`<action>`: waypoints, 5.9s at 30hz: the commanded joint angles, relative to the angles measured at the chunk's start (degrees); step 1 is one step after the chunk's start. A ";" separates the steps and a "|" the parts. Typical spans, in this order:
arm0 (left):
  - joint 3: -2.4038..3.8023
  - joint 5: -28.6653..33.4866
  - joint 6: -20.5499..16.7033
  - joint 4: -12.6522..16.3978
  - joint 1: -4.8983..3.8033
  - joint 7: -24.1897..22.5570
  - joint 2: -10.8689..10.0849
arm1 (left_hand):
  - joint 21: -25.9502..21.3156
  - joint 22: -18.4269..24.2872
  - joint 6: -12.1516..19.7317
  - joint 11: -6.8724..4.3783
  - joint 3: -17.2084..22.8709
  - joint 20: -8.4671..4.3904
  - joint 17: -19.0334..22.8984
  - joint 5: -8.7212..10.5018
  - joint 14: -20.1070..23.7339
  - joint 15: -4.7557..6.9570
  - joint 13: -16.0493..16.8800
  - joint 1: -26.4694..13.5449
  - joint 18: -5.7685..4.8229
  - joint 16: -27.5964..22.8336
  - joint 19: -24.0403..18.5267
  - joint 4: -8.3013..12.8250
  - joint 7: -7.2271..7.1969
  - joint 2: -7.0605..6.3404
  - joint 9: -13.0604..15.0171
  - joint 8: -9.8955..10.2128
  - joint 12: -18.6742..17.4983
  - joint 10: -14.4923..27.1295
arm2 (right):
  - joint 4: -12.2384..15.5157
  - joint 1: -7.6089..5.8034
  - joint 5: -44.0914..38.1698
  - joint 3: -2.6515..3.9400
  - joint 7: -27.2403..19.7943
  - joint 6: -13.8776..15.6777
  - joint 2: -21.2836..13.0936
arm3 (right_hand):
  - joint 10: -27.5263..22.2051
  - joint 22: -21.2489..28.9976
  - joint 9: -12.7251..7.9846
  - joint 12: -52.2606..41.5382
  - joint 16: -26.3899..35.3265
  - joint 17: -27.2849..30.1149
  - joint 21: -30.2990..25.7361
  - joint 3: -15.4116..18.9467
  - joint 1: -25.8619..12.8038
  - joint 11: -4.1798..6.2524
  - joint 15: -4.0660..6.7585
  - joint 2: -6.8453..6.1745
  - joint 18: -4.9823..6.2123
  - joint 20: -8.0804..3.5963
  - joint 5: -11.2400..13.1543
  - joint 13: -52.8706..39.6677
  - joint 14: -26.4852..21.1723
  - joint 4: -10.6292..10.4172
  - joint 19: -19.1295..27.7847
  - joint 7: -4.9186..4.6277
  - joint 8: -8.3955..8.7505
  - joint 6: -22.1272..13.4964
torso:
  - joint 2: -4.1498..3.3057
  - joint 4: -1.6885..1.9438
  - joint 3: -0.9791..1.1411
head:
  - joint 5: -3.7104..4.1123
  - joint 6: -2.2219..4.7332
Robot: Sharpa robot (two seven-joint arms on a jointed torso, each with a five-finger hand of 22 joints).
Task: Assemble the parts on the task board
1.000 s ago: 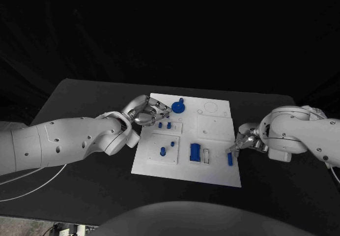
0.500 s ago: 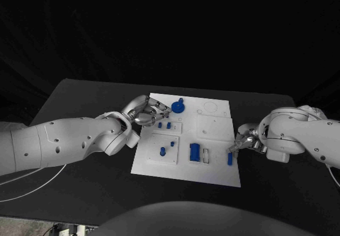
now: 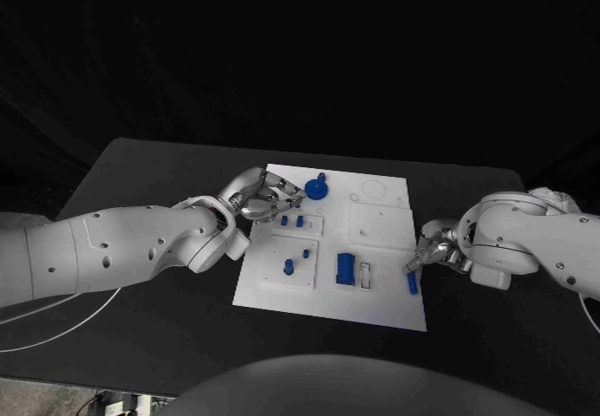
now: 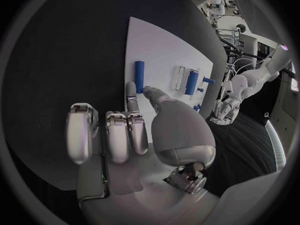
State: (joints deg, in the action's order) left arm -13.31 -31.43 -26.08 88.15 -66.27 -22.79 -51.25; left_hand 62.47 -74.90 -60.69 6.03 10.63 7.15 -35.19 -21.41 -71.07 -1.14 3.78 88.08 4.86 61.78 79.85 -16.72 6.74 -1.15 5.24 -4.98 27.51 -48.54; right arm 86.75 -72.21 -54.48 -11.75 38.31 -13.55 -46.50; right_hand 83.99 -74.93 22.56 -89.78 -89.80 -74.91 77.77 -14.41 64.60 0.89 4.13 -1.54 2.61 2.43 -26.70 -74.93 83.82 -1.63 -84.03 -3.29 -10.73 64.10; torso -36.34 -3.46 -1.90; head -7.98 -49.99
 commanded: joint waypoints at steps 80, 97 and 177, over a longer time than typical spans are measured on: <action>0.01 0.53 0.66 -0.72 -0.03 1.38 0.72 | -0.11 -8.00 -0.29 0.02 0.19 0.22 -0.02 -0.22 0.01 -0.32 0.00 -0.64 0.43 0.34 -0.08 -0.04 -0.09 0.09 0.06 -0.16 0.06 -0.20 | -2.09 -0.85 20.32 -0.61 -0.67 3.41 6.66 | 6.01 -9.85 -1.58 -0.22 2.50 -12.54 -3.31 -3.58 -0.44 0.35 0.52 0.86 1.00 -0.68 -5.88 -15.07 5.37 2.61 0.99 0.22 1.18 -0.18 | 0.06 -0.05 -0.03 | -0.53 -0.01; 0.01 0.53 1.10 -0.87 -0.02 1.67 0.95 | -0.15 -7.99 -0.28 0.02 0.22 0.22 0.04 -0.24 0.03 -0.33 0.00 -0.60 0.44 0.32 -0.08 -0.03 -0.08 0.06 0.06 -0.16 0.05 -0.17 | -2.95 -0.44 20.40 -0.61 -0.77 3.95 7.18 | 6.01 -9.24 -1.10 -0.22 3.77 -11.42 -5.22 -3.69 -2.13 0.13 0.35 1.04 1.35 -0.53 -3.72 -15.07 5.01 1.97 1.68 -0.04 1.73 -1.01 | 0.08 0.00 -0.01 | -0.55 -0.01; 0.32 19.93 10.06 2.29 -0.39 -16.91 -1.81 | -61.77 62.40 33.23 -13.48 -27.51 2.98 35.19 17.62 71.07 5.22 -1.45 -23.64 -1.28 -61.78 -79.64 -0.69 -11.14 -16.74 -2.62 2.41 -19.32 41.45 | 10.78 1.12 43.82 -0.66 -68.60 12.55 -13.24 | -83.99 74.93 -19.85 89.78 89.80 74.91 -77.77 25.42 -1.25 3.09 -7.97 6.28 4.61 12.30 22.85 74.93 -83.82 -15.05 84.03 11.76 8.95 -50.90 | 1.93 -1.58 -0.37 | -2.01 -0.01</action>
State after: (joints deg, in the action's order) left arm -13.03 -14.08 -19.55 90.14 -66.59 -37.23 -53.00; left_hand 0.87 -12.78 -27.72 -7.38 -16.55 9.60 -0.09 -4.41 -0.04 1.95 2.25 64.87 3.96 0.31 0.22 -17.34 -4.32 -17.88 2.52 -2.42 8.44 -7.48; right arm 97.48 -71.22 -12.47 -12.40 -25.06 1.86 -59.89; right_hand -0.05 -0.07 3.01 -0.20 -0.16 -0.07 0.20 10.62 62.79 3.45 -4.36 4.82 6.18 15.10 -3.45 -0.08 -0.07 -16.70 -0.02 8.32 -2.12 13.78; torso -34.23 -4.88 -2.46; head -9.68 -49.99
